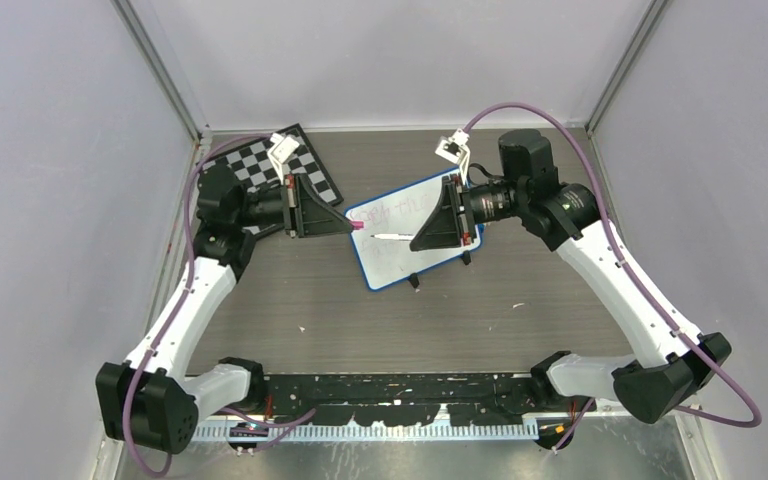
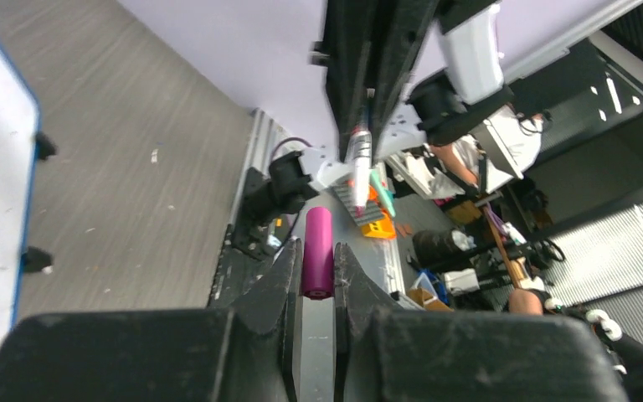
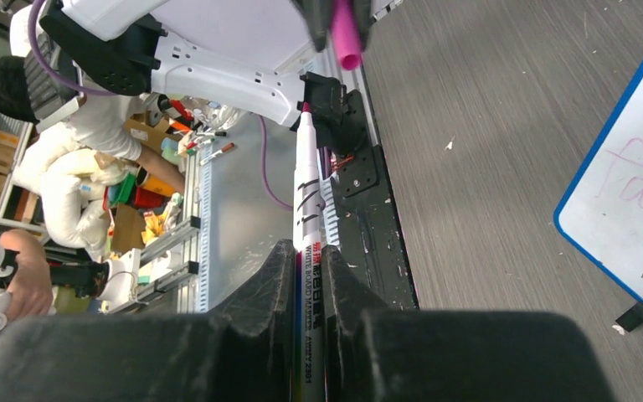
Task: Write a sentence on the whiteboard
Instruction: Close the whiteboard marker at the center of the board.
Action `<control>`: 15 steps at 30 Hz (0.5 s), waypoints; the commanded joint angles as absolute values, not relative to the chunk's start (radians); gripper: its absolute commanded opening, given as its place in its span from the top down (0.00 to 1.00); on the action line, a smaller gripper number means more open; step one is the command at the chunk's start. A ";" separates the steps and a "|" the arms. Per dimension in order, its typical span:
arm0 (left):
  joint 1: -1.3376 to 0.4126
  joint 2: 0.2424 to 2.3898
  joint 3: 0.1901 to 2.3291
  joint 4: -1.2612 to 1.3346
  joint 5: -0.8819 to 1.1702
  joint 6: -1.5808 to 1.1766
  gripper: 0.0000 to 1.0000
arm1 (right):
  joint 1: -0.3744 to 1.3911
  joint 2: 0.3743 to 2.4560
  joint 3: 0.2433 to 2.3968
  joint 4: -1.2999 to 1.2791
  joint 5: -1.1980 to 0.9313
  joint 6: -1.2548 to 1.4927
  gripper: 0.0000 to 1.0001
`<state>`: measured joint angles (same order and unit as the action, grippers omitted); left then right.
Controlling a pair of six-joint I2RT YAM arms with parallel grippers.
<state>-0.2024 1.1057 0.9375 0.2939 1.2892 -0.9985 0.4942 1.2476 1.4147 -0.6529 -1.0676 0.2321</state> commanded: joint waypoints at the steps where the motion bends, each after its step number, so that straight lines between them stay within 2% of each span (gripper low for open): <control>1: -0.226 1.065 0.934 0.553 1.337 -1.174 1.00 | 0.503 1.248 1.438 -0.619 -1.095 0.249 1.00; 15: -0.250 1.081 0.910 0.588 1.348 -1.201 1.00 | 0.507 1.239 1.465 -0.676 -1.082 0.206 1.00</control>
